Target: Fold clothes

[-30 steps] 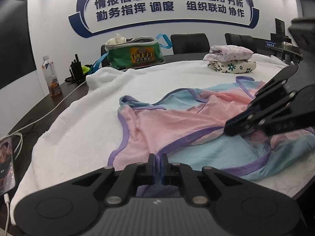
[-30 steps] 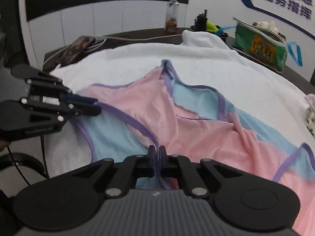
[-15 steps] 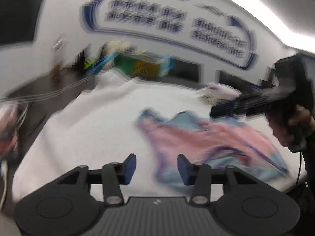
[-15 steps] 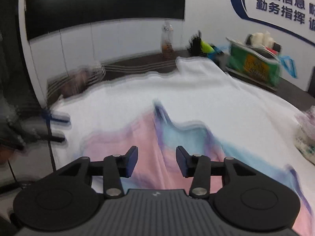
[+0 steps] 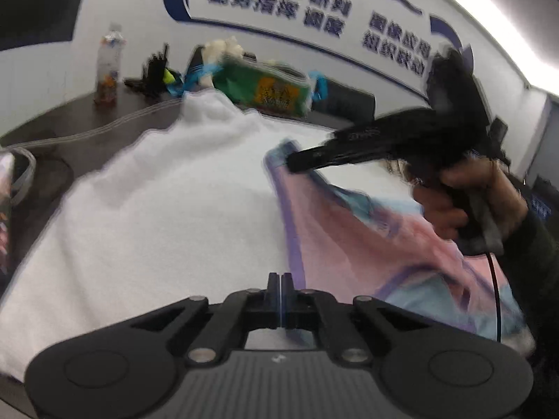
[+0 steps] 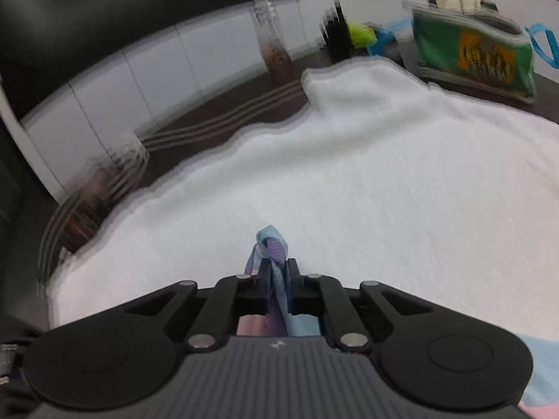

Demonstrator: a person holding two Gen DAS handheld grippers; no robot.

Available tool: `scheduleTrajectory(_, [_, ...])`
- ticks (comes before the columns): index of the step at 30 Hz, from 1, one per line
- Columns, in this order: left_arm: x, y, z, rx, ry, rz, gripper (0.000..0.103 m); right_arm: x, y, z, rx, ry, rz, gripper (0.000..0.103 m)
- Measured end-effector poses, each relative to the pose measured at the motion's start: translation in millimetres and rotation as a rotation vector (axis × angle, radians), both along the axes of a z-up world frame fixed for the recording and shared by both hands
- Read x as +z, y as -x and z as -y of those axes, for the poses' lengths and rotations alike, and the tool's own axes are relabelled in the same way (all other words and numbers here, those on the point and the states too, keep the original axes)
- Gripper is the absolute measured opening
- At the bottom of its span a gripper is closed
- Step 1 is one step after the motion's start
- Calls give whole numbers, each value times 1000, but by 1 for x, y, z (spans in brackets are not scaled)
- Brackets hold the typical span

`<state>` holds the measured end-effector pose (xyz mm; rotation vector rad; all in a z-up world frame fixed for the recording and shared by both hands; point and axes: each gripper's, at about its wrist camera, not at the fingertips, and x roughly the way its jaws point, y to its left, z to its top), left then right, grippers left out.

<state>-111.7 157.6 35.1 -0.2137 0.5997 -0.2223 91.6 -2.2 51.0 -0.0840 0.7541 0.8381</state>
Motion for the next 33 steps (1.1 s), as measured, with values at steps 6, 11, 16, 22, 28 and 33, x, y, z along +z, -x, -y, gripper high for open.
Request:
scheduleTrajectory(6, [58, 27, -9, 82, -55, 210, 0, 42, 14, 32, 51, -255, 128, 7])
scheduleTrajectory(11, [49, 5, -6, 243, -117, 110, 7, 45, 41, 83, -45, -247, 147, 51])
scheduleTrajectory(16, [27, 4, 44, -65, -34, 83, 35, 28, 78, 150, -227, -96, 109, 55])
scheduleTrajectory(22, [-4, -8, 127, -437, -32, 9, 42, 6, 123, 231, -443, 87, 61, 58])
scheduleTrajectory(28, [-27, -16, 131, -428, -91, -88, 1, -32, 217, 252, -425, 41, 46, 42])
scheduleTrajectory(33, [-15, 4, 108, -352, -73, -114, 3, -38, 223, 248, -388, 18, 43, 4])
